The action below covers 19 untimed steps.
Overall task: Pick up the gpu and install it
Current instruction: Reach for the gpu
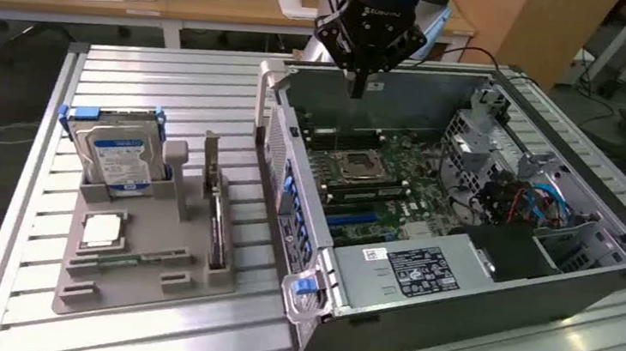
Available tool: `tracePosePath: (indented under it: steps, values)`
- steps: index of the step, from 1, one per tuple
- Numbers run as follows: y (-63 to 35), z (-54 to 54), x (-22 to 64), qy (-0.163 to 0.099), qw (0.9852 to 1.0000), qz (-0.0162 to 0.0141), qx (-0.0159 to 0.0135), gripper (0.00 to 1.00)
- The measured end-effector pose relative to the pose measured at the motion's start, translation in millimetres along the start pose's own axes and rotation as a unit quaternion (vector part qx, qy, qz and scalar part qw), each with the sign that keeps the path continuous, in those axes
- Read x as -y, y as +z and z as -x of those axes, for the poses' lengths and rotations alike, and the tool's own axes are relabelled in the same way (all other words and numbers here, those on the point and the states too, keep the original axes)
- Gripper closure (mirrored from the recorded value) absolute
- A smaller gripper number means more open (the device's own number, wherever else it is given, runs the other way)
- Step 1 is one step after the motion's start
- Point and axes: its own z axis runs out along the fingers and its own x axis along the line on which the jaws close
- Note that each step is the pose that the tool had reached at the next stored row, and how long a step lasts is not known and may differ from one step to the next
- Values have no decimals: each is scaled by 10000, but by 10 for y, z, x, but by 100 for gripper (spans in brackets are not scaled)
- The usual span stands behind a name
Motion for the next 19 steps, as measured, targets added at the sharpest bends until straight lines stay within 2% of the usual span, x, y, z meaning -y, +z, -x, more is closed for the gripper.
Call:
tracePosePath:
  steps: [19]
  values:
    - [-1, -72, 6, 0, 10000, 0, 0, 89]
